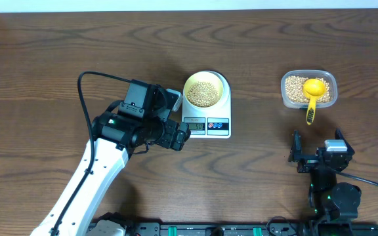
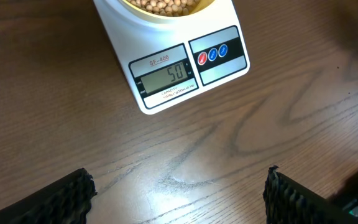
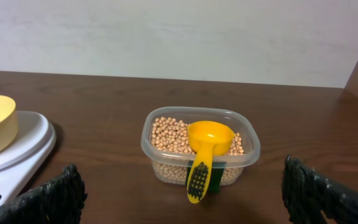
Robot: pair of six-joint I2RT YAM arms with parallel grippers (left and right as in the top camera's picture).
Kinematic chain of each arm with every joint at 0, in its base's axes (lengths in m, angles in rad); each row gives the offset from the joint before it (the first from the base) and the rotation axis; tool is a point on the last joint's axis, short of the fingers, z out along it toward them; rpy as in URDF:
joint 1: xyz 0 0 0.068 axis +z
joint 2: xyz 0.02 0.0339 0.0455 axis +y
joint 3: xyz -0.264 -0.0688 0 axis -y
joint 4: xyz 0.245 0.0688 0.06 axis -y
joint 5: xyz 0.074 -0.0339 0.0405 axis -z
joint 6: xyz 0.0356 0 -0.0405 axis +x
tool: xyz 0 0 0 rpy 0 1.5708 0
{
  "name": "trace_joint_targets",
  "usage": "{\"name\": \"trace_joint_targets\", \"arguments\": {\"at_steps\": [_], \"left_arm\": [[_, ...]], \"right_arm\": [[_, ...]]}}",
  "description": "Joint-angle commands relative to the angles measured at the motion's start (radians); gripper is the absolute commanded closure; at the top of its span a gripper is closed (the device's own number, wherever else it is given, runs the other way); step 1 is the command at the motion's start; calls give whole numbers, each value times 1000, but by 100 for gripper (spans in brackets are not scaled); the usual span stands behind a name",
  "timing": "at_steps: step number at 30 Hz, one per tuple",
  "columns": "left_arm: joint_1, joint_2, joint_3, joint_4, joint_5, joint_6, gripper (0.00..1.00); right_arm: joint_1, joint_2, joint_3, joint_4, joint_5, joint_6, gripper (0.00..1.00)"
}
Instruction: Scoop item into bowl and weigh 50g on scale
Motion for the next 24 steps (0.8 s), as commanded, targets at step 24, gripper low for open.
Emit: {"name": "trace_joint_targets", "arguments": {"at_steps": [24], "left_arm": [[45, -170, -7, 128, -273, -2, 11]], "right_arm": [[-4, -7, -2, -5, -2, -12, 1]]}}
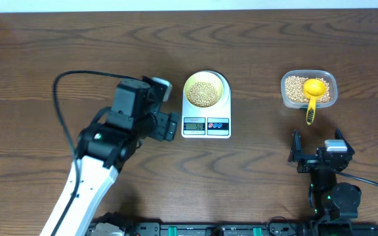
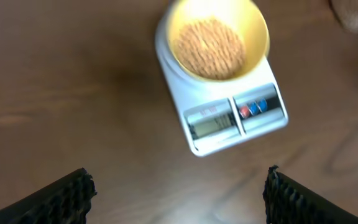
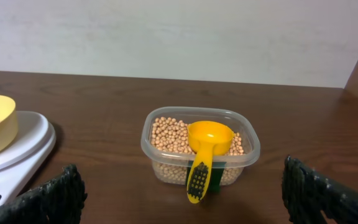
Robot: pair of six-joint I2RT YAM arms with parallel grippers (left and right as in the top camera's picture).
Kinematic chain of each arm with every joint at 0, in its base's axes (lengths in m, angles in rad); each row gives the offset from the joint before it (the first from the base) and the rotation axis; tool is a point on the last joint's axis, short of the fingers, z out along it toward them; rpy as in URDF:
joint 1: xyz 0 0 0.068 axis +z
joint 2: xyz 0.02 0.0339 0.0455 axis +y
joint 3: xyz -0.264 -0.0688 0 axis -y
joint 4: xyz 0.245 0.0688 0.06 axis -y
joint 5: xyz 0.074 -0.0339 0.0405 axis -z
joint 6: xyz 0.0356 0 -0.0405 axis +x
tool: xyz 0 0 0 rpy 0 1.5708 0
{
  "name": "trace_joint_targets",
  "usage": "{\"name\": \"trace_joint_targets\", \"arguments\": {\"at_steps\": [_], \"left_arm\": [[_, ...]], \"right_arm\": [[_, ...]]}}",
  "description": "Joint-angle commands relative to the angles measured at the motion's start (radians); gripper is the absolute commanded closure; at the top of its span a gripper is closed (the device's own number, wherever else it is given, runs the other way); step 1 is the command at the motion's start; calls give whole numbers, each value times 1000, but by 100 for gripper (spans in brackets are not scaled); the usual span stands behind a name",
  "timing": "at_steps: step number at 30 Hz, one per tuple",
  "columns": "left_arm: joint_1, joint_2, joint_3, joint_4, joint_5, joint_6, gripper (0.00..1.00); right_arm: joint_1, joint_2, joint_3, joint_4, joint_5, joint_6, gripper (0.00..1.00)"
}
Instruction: Scoop item into bowl and weigh 50g on scale
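Observation:
A yellow bowl [image 1: 205,90] of chickpeas sits on the white scale [image 1: 206,126]; the same bowl [image 2: 218,40] and scale [image 2: 235,121] show blurred in the left wrist view, the display unreadable. My left gripper [image 1: 169,126] hangs open just left of the scale, its fingers [image 2: 55,202] wide apart over bare wood. A clear tub [image 1: 309,89] of chickpeas holds a yellow scoop [image 1: 313,93], handle over the near rim; tub [image 3: 199,148] and scoop [image 3: 205,146] lie ahead of my open right gripper [image 3: 182,199], which rests near the front edge [image 1: 320,157].
A black cable [image 1: 71,82] loops from the left arm over the table's left half. The wall [image 3: 179,37] runs behind the far table edge. Arm bases and a black rail [image 1: 215,229] line the front edge.
My left gripper has drawn back left and risen from in front of the scale's display; its view now takes in the whole bowl and scale. The right arm, tub and scoop are unchanged.

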Motion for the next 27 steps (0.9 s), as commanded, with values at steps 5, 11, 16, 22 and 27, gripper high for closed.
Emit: {"name": "trace_joint_targets", "arguments": {"at_steps": [5, 11, 16, 22, 27], "left_arm": [[108, -100, -7, 33, -62, -2, 11], [172, -160, -12, 33, -62, -2, 11], [220, -228, -56, 52, -62, -1, 11], [286, -374, -185, 135, -38, -1, 11], [334, -505, -291, 208, -36, -1, 11]], "right_arm": [[-4, -7, -2, -4, -2, -12, 1], [-4, -7, -2, -4, -2, -12, 1], [-4, -7, -2, -4, -2, -12, 1], [-4, -7, -2, -4, -2, -12, 1], [-4, -7, -2, -4, -2, -12, 1]]}}
